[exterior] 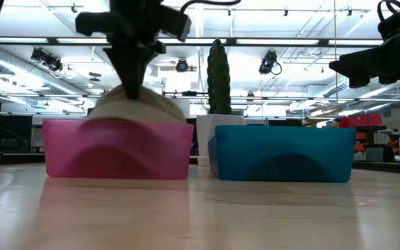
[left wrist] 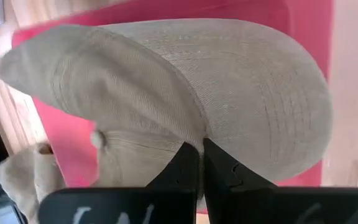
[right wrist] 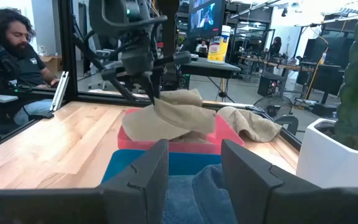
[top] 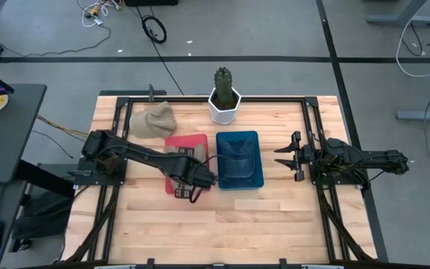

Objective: Pick & Place hat
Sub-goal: Put the bottom light brown cup into the red bin

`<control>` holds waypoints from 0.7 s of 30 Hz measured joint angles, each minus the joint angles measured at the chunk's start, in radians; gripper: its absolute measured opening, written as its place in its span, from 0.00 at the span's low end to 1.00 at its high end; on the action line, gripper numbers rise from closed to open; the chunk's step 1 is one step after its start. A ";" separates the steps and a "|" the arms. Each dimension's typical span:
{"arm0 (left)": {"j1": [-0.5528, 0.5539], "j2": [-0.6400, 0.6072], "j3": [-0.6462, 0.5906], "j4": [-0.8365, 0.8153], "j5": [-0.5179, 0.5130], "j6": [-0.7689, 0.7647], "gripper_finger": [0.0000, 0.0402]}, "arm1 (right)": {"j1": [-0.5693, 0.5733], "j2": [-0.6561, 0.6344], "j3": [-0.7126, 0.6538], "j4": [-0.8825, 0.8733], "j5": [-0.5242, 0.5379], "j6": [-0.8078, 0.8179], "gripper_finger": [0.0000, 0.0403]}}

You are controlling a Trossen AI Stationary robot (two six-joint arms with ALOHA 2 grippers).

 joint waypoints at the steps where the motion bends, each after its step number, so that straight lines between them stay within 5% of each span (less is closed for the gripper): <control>1: 0.000 0.000 -0.010 0.007 -0.001 -0.005 0.01 | 0.000 0.000 0.000 0.000 0.000 0.000 0.38; 21: 0.009 0.000 -0.179 0.163 0.000 0.024 0.10 | 0.000 0.000 0.000 0.001 0.000 0.000 0.38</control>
